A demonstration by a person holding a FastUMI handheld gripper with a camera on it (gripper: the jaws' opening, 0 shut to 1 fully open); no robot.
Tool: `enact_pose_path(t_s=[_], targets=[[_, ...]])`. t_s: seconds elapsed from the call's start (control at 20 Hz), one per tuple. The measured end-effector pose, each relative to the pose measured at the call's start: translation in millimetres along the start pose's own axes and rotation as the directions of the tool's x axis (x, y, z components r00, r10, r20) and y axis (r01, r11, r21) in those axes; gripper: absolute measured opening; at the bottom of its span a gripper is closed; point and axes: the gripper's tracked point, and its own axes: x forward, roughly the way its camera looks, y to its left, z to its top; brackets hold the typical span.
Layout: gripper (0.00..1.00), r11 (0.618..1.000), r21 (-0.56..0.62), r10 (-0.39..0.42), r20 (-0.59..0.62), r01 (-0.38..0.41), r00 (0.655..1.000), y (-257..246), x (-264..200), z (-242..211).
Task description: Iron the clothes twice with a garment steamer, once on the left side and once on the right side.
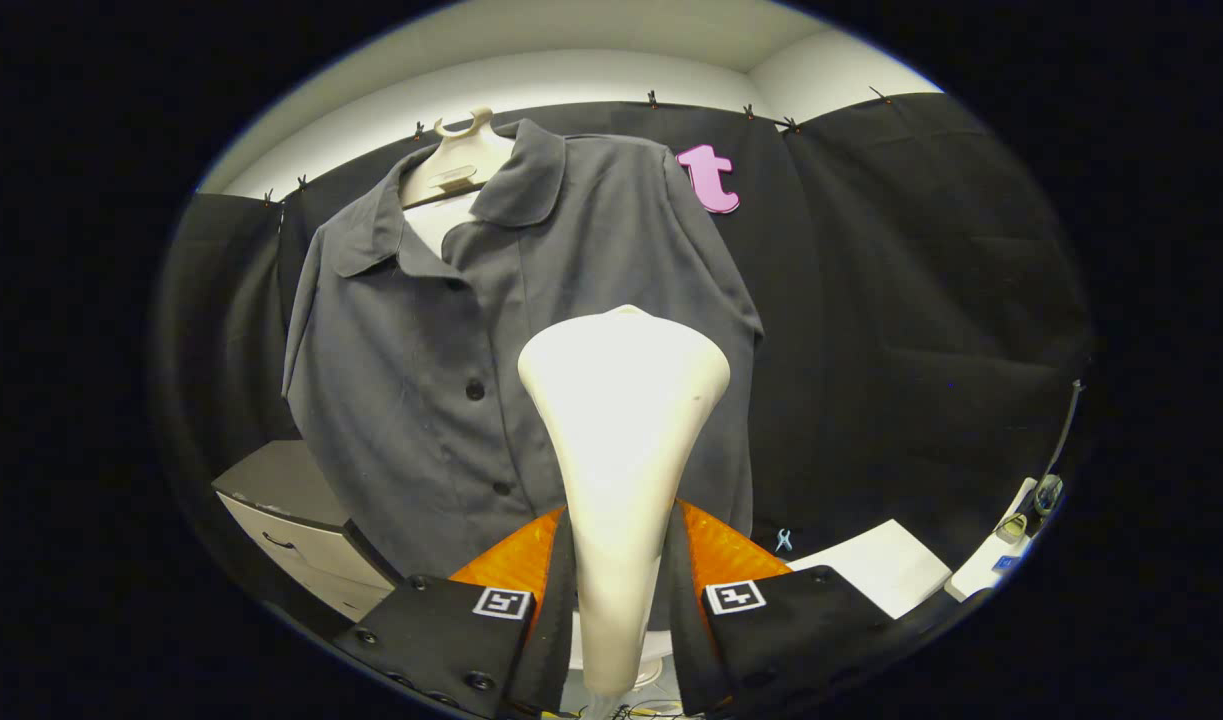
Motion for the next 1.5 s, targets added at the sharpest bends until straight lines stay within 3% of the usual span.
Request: enact_pose_path(t_s=[0.3, 0.55, 0.95, 1.5], targets=[[0.5, 1.0, -0.003, 0.013, 0.077, -0.013, 0.997, -0.2, 25.8, 56.6], [0.5, 1.0, 0.006, 0.007, 0.087, -0.007, 0.996, -4.4, 53.5, 73.2], [0.49, 1.0, 0.011, 0.016, 0.026, -0.016, 1.0, -3.6, 64.1, 46.9], [0.49, 1.0, 0.027, 0.007, -0.091, -0.004, 0.996, -7.3, 63.2, -23.1]])
